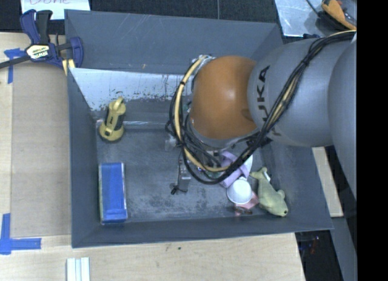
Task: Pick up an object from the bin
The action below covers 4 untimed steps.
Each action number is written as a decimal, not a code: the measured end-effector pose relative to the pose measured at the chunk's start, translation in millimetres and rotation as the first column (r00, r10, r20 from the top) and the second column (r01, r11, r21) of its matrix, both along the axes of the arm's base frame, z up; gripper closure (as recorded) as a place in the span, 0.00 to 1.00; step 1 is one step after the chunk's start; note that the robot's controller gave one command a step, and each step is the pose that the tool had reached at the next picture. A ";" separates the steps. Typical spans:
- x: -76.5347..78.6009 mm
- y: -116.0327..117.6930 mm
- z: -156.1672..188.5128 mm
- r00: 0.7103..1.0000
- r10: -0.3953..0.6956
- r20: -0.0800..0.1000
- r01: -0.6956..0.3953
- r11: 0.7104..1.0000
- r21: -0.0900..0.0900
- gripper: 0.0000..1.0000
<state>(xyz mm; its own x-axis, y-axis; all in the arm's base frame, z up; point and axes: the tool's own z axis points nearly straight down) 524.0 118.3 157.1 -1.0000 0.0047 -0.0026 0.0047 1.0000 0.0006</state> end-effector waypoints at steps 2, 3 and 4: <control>5.3 -6.8 -50.3 0.996 -0.089 -0.001 0.089 0.996 0.000 0.00; 10.1 11.3 47.5 1.000 -0.025 0.014 0.024 1.000 0.004 0.00; 14.3 -9.0 10.9 0.997 -0.073 -0.003 0.073 0.997 -0.002 0.00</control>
Offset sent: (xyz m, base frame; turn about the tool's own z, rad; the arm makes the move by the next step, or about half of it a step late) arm 0.0055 -0.0064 -0.0494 0.0910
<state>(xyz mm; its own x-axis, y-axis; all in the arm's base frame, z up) 538.3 109.3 168.0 -0.9970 0.0775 0.0004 0.0775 0.9970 -0.0010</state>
